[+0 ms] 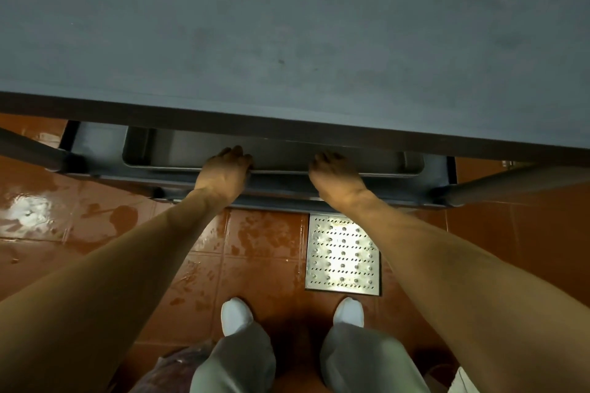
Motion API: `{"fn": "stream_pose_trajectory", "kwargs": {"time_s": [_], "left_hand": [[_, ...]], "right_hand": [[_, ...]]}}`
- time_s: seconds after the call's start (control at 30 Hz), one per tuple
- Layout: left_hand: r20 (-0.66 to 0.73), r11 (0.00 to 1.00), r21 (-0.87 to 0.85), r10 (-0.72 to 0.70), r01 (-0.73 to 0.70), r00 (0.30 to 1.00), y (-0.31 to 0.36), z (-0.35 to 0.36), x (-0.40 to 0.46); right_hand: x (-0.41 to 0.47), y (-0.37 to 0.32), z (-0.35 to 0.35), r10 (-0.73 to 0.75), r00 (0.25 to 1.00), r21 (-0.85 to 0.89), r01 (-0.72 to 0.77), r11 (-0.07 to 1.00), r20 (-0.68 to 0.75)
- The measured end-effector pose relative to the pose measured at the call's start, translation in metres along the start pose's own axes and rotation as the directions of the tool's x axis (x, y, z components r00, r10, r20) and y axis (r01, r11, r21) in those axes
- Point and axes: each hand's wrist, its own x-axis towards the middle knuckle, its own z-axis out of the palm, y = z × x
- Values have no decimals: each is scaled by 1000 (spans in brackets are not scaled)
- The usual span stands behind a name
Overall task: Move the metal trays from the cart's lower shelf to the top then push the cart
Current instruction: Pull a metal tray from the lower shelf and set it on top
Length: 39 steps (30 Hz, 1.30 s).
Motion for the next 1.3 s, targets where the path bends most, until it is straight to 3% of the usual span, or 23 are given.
{"fn": "stream_pose_trajectory", "kwargs": {"time_s": [0.17, 0.3, 0.53, 0.7, 0.83, 1.0, 1.3], "left_hand": [[-104, 1000, 15, 24, -22, 994, -11, -9, -12], [-217, 995, 92, -4, 25, 976, -25, -20, -20], [-142, 992, 123, 15, 3, 990, -35, -38, -30], [-154, 991, 135, 22, -1, 988, -24, -41, -44], [-162, 989, 147, 32, -8, 986, -22, -54, -52], [-210, 983, 144, 143, -114, 967, -21, -83, -91], [-145, 976, 198, 126, -96, 981, -17, -152, -186]], "right_hand": [[-17, 5, -12, -24, 997, -71, 19, 997, -70], [-32, 11, -27, 61, 985, 16, -59, 998, -162], [-33, 5, -40, 131, 951, 0, -136, 991, -280], [-20, -4, -38, 253, 956, 82, -243, 966, -148], [-27, -1, -42, 232, 960, 159, -207, 965, -156], [-62, -12, -74, 198, 975, 271, -165, 948, -99], [-156, -43, -162, 136, 984, 250, -103, 963, -118]]}}
